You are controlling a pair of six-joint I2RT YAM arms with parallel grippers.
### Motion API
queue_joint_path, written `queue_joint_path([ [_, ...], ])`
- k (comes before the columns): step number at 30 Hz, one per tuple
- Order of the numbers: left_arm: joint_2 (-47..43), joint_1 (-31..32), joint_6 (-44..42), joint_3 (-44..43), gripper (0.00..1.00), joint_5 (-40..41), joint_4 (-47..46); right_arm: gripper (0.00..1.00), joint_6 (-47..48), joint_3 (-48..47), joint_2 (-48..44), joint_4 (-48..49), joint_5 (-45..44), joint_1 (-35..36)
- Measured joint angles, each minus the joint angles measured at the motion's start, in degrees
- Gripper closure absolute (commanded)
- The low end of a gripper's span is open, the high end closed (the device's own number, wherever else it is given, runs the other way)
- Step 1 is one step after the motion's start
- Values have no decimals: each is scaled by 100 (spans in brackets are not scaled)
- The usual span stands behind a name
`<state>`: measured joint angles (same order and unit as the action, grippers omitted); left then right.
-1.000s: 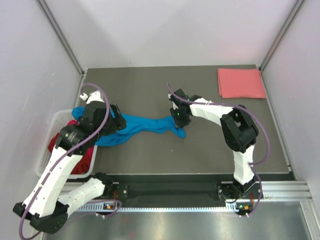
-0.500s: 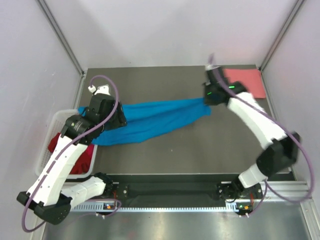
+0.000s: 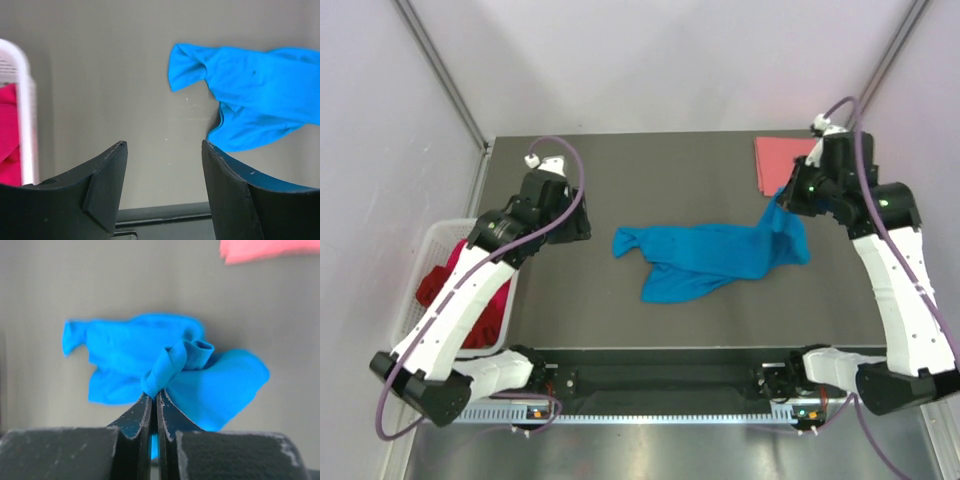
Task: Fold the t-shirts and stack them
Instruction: Move the tshirt to the center of the board
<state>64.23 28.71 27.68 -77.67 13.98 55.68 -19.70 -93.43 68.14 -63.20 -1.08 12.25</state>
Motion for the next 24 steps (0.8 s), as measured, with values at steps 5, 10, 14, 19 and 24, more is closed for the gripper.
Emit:
queue_joint_path([
  [5,420,192,-50,35,34,-380,-114,99,-48,767,306,142,925,0],
  [10,74,273,131,542,26,-1082,-732,100,-363,1388,376,804,2439,26],
  [14,-321,275,570,1023,22,-1473,-1322,100,-1239,2146,363,1996,3622,243],
  [19,-767,321,981,1679,16,-2124,-2400,100,-2763,3029,426,3803,4382,841],
  [24,-793,678,992,1880,12,-2341,-3104,100,-4170,3230,514,5311,4546,1187],
])
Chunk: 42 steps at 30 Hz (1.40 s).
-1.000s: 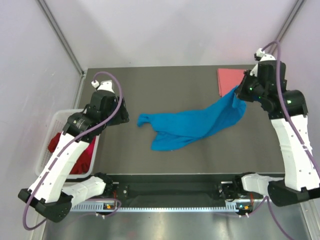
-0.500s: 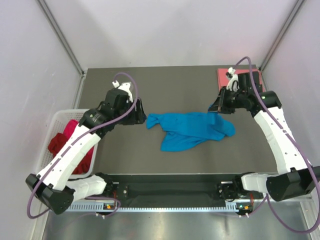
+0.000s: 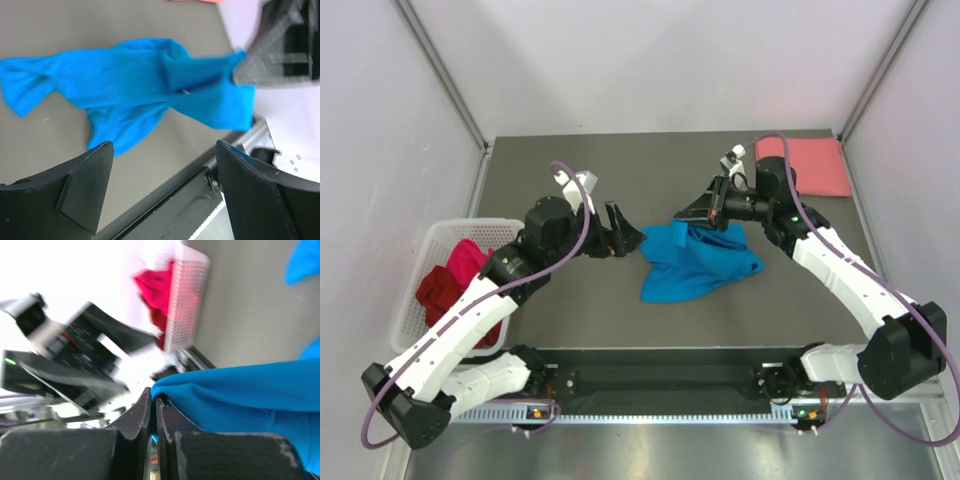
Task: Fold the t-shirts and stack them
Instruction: Move the tshirt to the center of the board
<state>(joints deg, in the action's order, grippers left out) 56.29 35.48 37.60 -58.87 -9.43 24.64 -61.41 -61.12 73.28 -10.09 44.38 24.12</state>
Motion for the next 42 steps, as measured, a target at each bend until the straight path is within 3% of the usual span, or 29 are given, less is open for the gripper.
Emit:
queue_joint_path([
  [6,39,485,-334,15,16,175,-267,100,-688,-234,118,706,-76,24],
  [9,118,487,-422,9,17,608,-48,99,-160,-1082,413,-201,-280,-13],
  [13,262,474,-570,-81,17,1088,389,99,1235,-2315,656,-1847,-1200,-229],
  [17,514,444,-704,-286,10,1517,721,99,2332,-2765,647,-3010,-2068,-684],
  [23,1574,188,-1064,-640,10,1703,407,100,3340,-3606,837,-4256,-2806,-992],
  [28,3626,-181,-1250,-1530,30,1718,369,99,3602,-3954,719,-4710,-2944,-992],
  [33,5475,-684,-1091,-2695,38,1443,850,99,3674,-3751,313,-5001,-3095,-992],
  [37,6039,-831,-927,-3014,42,1237,1088,99,3698,-3401,-125,-5174,-3209,-992],
  [42,6100,-776,-719,-3204,52,988,1340,99,3689,-3036,-439,-5224,-3279,-992],
])
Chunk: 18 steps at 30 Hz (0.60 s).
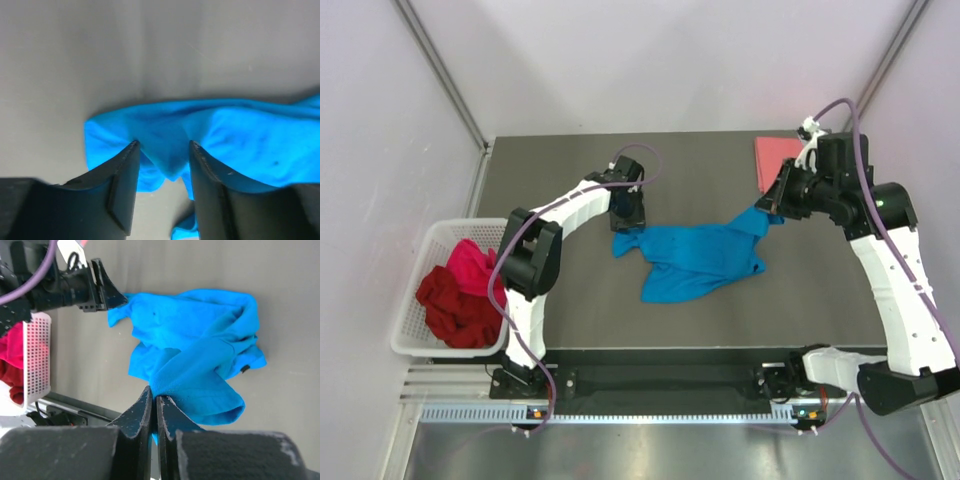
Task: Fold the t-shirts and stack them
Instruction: Move the tshirt to the center of the board
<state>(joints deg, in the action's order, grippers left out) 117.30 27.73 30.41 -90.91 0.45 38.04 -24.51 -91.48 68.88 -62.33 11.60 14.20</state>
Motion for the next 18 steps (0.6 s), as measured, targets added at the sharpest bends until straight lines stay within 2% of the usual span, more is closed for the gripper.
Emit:
queue_joint_path([
  [5,98,24,225,-57,67,-286,74,99,9,260,-90,17,-17,0],
  [6,146,22,238,-96,74,-308,94,98,15,295,-87,17,-24,0],
  [8,275,22,254,-205,81,-323,125,98,52,321,-74,20,-46,0],
  [9,315,22,249,-249,88,-326,136,98,68,330,-68,20,-59,-2],
  [10,334,22,245,-291,100,-317,155,98,98,330,-42,15,-76,-11],
  [18,197,-146,144,-863,100,-229,299,100,376,7,721,2,-310,-247],
])
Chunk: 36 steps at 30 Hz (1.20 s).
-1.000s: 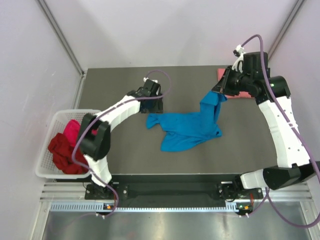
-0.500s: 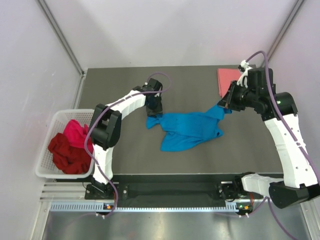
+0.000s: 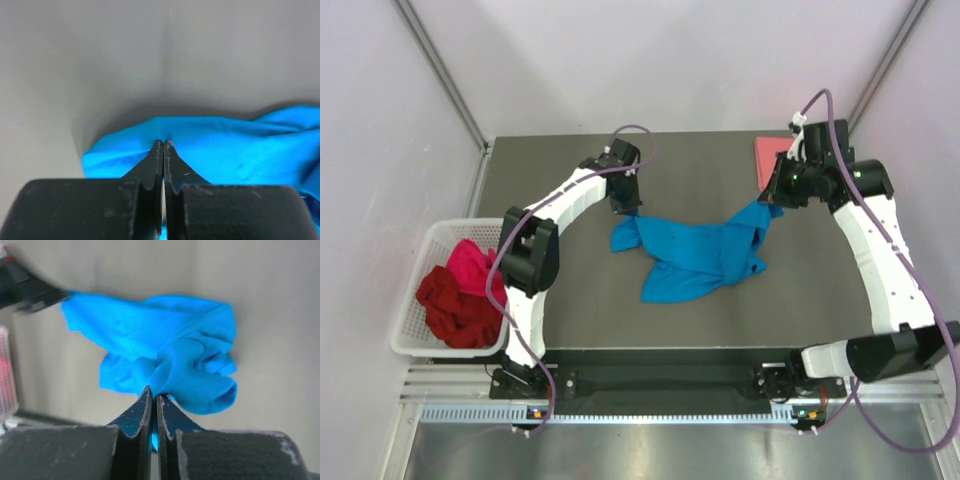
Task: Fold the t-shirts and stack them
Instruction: Move the tshirt to the center of the board
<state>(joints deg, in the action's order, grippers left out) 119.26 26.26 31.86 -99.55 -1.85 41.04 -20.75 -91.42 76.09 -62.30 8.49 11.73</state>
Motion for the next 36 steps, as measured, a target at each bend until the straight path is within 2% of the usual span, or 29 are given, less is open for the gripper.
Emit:
queue_joint_path([
  [7,-1047,-509,61,-212,100,188,-236,100,164,-1373,970,-68,-251,-538],
  [13,-2087,-710,173,-385,100,345,-564,100,114,-2323,1021,-168,-219,-918],
  [19,-2741,-809,216,-387,100,560,-737,100,-229,-3025,1040,146,254,-1541],
  [24,-3274,-837,33,-387,100,905,-734,100,-535,-3023,988,404,678,-1912],
  [29,-4159,-841,-212,-365,100,1193,-726,99,-627,-2830,745,531,1078,-1926],
  [33,-5156,-850,-332,-221,100,1287,-866,96,-619,-1746,39,562,1095,-1539],
  [36,-5753,-850,-273,-94,100,1231,-944,96,-540,-557,-466,487,946,-715],
])
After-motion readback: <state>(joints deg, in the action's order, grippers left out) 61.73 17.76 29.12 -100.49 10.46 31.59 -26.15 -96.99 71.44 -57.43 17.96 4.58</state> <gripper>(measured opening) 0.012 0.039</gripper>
